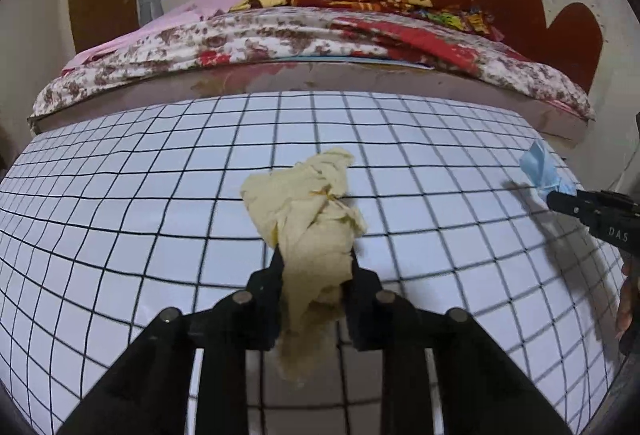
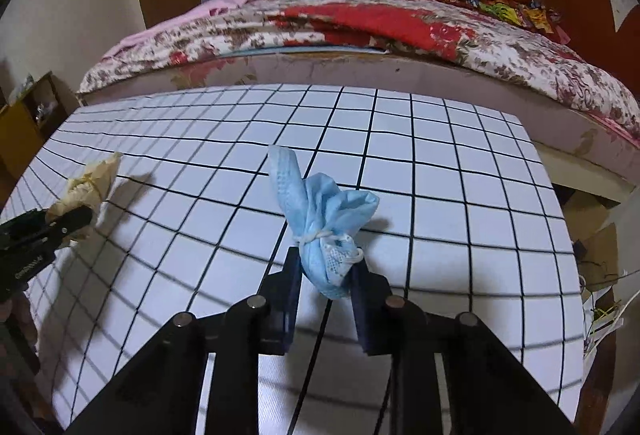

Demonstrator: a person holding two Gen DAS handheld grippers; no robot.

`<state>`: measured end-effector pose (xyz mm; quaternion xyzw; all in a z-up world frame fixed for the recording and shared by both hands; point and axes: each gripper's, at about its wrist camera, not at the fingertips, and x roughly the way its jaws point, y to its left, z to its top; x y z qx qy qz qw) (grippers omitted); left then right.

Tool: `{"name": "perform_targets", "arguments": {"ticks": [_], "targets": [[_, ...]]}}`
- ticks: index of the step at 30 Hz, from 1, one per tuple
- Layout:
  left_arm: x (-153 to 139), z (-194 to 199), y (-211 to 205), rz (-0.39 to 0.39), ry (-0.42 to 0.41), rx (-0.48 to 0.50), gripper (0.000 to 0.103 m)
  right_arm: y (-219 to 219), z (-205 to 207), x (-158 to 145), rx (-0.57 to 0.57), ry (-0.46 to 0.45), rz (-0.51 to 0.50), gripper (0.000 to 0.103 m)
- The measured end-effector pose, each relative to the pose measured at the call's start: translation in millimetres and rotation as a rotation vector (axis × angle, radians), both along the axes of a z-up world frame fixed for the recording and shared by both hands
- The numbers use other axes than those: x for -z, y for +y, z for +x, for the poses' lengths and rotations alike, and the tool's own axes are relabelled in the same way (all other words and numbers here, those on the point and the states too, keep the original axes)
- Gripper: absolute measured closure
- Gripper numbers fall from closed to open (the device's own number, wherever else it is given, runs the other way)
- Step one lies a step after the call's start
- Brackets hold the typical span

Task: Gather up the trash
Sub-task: 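Grasp the beige cloth with the left tool while the right tool grasps the blue cloth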

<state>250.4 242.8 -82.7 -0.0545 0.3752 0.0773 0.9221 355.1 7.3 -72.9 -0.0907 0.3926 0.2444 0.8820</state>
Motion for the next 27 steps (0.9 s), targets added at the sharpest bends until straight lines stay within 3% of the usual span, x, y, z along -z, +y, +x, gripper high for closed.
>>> {"name": "perform_targets", "arguments": {"ticks": [9, 16, 27], "targets": [[-24, -32, -42, 0.005, -0.059, 0.079, 0.077, -44, -62, -35, 0.019, -0.067, 0.097, 0.080], [-44, -57, -80, -0.021, -0.107, 0.147, 0.078, -84, -115, -60, 0.028, -0.132, 0.109, 0.080], [-70, -80, -158, -0.018, -0.171, 0.293, 0.078, -187, -185, -89, 0.138, -0.200, 0.158, 0.080]]}}
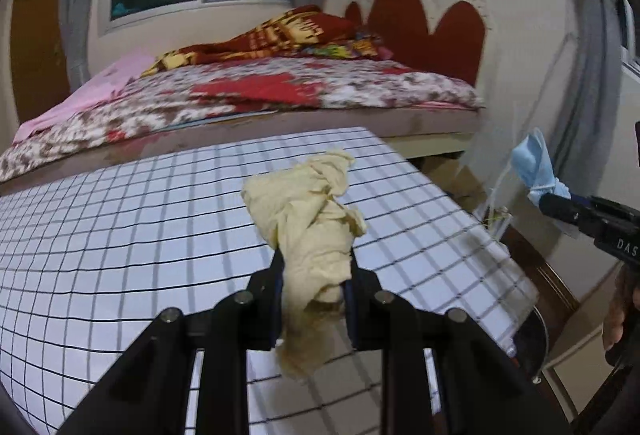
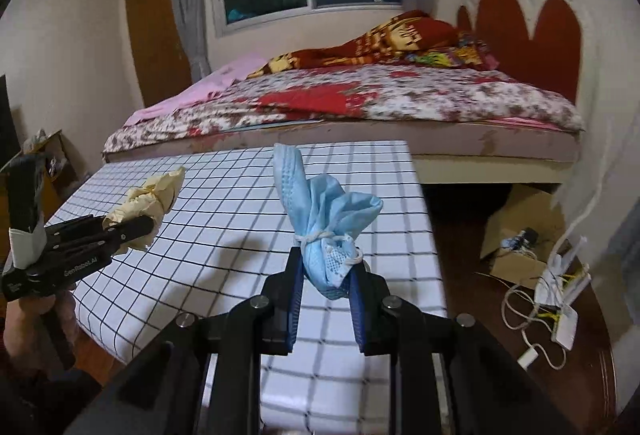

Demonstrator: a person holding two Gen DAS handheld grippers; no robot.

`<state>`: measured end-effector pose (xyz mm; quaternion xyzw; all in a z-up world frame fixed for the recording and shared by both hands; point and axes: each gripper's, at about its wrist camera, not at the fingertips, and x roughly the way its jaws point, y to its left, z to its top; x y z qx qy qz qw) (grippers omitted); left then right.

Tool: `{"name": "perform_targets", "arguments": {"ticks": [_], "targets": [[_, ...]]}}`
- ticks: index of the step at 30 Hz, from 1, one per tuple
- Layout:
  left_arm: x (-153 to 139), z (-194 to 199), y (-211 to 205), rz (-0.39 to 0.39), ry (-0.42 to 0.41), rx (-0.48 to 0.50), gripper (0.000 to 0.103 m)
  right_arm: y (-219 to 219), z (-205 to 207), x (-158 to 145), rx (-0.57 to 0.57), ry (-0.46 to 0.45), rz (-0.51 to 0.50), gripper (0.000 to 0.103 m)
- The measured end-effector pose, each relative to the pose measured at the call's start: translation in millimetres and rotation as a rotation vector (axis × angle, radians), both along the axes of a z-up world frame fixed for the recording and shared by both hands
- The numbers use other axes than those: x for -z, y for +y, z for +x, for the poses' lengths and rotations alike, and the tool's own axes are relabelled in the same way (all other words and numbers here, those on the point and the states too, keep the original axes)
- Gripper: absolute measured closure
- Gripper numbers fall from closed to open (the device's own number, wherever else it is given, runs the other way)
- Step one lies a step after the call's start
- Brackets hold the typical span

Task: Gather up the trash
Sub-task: 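Grasp the beige cloth with the left tool while the right tool grasps the blue cloth, then carry the beige and blue cloths over the black bin with both tools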

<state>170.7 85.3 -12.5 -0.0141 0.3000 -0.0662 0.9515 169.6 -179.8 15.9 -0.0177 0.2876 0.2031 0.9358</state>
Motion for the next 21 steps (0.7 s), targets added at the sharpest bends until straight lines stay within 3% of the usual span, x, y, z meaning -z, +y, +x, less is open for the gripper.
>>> {"name": "perform_targets", "arguments": {"ticks": [9, 21], "targets": [[1, -17, -68, 0.013, -0.001, 0.104, 0.079, -73, -42, 5, 0.099, -0.014, -0.001, 0.080], [7, -30, -148, 0.037, 0.018, 0.238, 0.080, -149, -66, 30, 0.225, 0.016, 0.078, 0.080]]}}
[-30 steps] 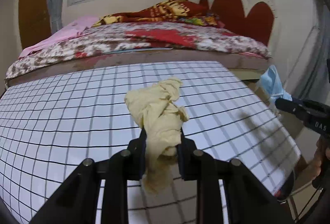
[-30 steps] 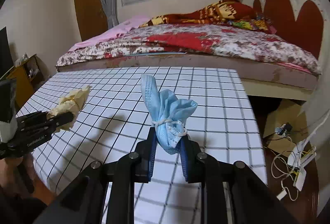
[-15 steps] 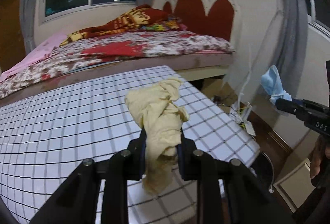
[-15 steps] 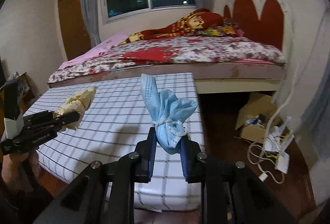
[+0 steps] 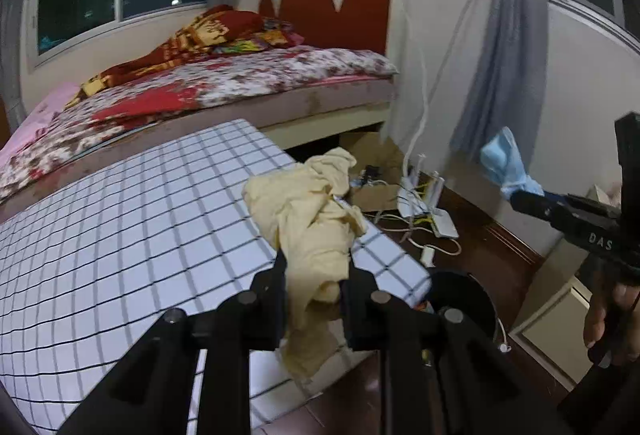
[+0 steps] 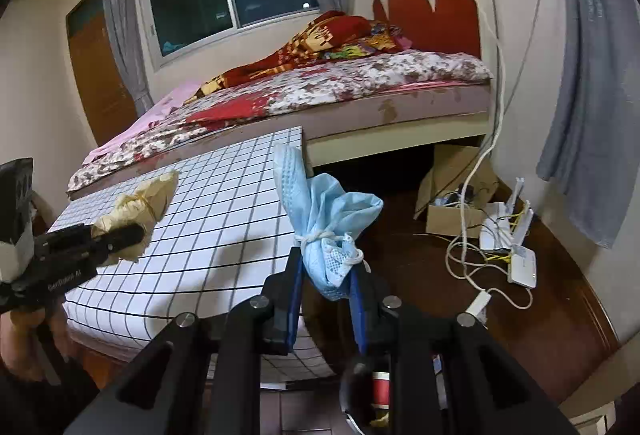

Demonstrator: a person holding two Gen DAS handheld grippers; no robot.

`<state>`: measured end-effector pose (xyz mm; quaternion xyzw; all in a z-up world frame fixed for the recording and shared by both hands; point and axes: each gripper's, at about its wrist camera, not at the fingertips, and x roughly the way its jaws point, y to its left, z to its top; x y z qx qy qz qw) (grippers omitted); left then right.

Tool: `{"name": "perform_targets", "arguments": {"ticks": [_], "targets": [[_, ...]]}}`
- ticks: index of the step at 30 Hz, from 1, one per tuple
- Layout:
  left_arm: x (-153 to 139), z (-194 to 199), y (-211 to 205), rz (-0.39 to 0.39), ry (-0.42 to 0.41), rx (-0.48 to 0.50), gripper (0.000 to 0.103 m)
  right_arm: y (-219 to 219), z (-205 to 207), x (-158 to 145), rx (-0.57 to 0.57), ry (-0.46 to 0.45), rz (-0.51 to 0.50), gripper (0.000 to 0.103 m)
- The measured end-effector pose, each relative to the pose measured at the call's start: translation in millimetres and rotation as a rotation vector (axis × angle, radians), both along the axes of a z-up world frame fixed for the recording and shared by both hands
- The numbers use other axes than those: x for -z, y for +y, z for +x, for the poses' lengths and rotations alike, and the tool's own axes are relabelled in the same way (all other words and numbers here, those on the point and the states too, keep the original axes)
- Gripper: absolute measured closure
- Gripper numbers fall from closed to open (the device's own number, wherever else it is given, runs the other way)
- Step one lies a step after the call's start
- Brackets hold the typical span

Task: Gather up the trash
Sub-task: 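Carry the beige and blue cloths over the black bin with both tools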

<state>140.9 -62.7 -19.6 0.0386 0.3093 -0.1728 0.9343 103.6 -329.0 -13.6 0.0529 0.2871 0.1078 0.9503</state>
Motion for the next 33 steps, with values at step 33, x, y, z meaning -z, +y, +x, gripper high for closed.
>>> {"name": "perform_targets", "arguments": {"ticks": [33], "targets": [[53, -37, -150, -0.008, 0.146, 0.260, 0.081, -96, -54, 57, 0.145, 0.155, -0.033, 0.080]]}}
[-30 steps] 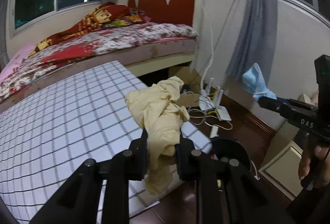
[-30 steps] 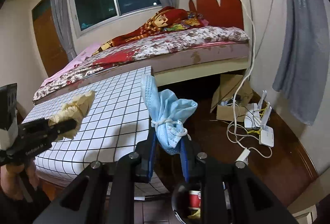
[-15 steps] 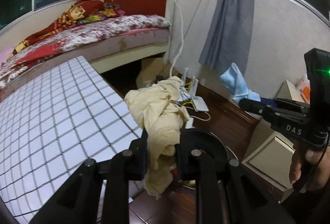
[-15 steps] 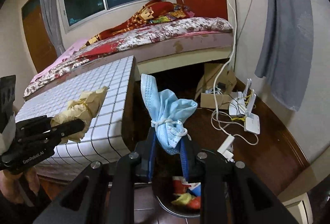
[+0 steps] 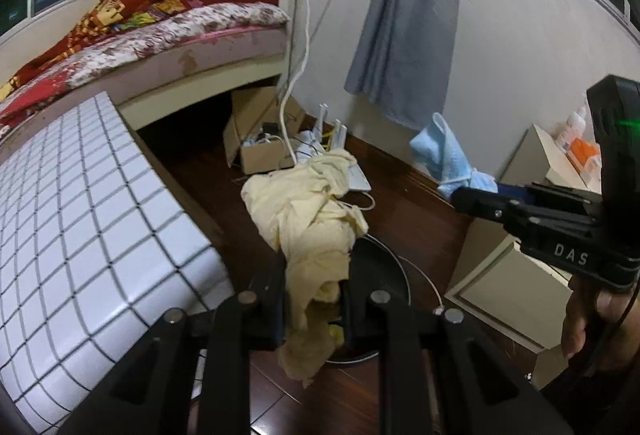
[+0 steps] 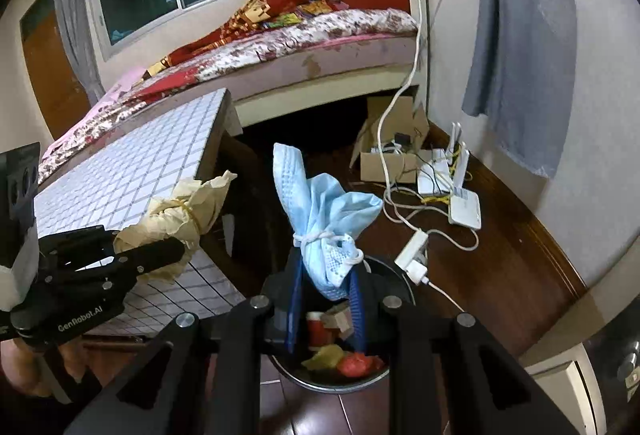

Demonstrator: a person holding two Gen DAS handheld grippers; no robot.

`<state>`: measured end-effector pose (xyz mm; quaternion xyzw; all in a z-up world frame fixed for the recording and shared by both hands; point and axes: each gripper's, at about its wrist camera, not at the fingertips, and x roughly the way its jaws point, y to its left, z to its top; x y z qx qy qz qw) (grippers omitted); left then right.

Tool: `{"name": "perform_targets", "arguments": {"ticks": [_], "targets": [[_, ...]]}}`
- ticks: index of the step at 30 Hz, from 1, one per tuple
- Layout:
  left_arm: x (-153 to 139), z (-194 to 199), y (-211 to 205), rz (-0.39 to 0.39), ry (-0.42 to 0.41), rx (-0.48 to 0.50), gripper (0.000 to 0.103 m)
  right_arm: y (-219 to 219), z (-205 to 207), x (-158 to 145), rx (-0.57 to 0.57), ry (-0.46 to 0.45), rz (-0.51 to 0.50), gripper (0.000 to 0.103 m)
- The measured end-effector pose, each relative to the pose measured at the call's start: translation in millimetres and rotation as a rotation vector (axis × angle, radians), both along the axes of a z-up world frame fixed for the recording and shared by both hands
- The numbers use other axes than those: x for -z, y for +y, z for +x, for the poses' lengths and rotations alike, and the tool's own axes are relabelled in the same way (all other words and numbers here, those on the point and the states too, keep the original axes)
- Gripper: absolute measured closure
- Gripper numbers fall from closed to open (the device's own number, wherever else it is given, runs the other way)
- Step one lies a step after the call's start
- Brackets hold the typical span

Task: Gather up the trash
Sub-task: 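Carry the beige and blue cloths over the black bin with both tools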

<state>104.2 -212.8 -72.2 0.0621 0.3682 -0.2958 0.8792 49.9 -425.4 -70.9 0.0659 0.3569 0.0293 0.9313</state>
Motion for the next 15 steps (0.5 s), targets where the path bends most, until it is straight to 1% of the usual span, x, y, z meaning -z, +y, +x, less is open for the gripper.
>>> {"name": "perform_targets", "arguments": {"ticks": [5, 8, 12, 15], "targets": [[16, 4, -15, 0.009, 0.039, 0.008, 0.081, -5, -2, 10, 0.000, 0.024, -0.006, 0.080], [27, 5, -23, 0.019, 0.063, 0.014, 0.080, -10, 4, 24, 0.009, 0.065, -0.006, 0.080], [43, 12, -28, 0.027, 0.105, 0.006, 0.080, -18, 16, 46, 0.019, 0.112, 0.025, 0.080], [55, 18, -29, 0.023, 0.140, -0.007, 0.080, -17, 24, 55, 0.009, 0.129, 0.019, 0.080]]}}
